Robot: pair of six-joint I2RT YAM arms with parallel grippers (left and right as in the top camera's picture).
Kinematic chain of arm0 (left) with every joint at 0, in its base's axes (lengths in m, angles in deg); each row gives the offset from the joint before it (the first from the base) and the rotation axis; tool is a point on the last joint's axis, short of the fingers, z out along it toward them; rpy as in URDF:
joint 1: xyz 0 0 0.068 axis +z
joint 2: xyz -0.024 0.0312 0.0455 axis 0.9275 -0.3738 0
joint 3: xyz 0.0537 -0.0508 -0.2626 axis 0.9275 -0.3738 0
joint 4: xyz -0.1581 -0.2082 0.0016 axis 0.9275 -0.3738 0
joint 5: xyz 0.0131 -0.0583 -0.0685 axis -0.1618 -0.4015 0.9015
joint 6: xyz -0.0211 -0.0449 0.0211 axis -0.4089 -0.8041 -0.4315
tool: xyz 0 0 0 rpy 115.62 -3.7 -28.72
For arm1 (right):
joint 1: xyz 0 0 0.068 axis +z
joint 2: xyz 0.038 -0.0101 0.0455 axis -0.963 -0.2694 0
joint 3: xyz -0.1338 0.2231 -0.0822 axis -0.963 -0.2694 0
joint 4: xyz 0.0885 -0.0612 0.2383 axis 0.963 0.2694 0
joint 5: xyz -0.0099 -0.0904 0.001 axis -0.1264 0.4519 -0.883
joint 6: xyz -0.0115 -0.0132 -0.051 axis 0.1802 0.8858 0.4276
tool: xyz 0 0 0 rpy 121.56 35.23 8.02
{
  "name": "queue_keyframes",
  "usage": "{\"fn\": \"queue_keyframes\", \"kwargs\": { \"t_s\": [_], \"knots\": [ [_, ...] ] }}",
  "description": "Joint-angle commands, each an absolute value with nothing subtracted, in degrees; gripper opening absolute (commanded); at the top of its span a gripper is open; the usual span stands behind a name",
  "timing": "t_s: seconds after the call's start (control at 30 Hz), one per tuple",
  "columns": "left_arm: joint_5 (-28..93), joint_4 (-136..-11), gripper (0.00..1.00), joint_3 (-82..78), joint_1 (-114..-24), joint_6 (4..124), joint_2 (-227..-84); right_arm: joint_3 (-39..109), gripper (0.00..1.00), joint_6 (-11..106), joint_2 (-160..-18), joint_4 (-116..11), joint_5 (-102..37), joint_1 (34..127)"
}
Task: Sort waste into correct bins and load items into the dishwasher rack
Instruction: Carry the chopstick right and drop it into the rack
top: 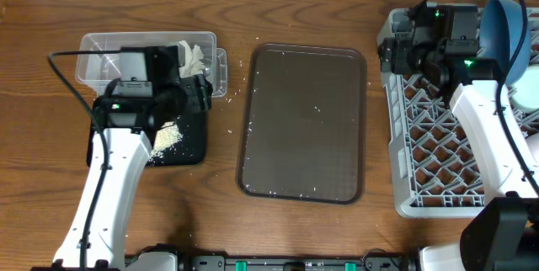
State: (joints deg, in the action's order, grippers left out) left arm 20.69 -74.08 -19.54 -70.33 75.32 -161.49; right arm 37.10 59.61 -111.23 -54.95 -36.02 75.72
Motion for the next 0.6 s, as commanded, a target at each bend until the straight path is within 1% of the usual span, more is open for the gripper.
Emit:
{"fn": "queue_keyframes", "kwargs": {
  "t_s": [0.0, 0.03, 0.13, 0.27, 0.43, 0.57],
  "knots": [
    [12.58, -76.0, 0.74, -19.28, -71.64, 76.32, -161.27, 37.9, 0.95, 60.29, -110.36, -54.05, -40.61, 75.39],
    [11.29, -77.51, 0.75, -19.28, -71.6, 76.47, -161.25, 37.93, 0.99, 60.75, -110.25, -52.28, -40.43, 75.11],
    [8.34, -83.63, 0.79, -19.28, -71.6, 76.45, -160.74, 37.95, 0.99, 61.03, -108.94, -44.54, -36.43, 73.75],
    [8.12, -91.04, 0.79, -19.28, -71.6, 76.19, -159.56, 37.95, 0.99, 61.05, -105.99, -38.12, -30.51, 71.19],
    [8.37, -94.6, 0.79, -19.28, -71.62, 75.99, -156.42, 37.27, 0.99, 61.08, -101.26, -35.3, -29.77, 68.37],
    [8.52, -93.92, 0.8, -19.52, -71.62, 76.04, -150.75, 33.23, 0.99, 61.1, -96.52, -35.3, -29.66, 68.0]
  ]
}}
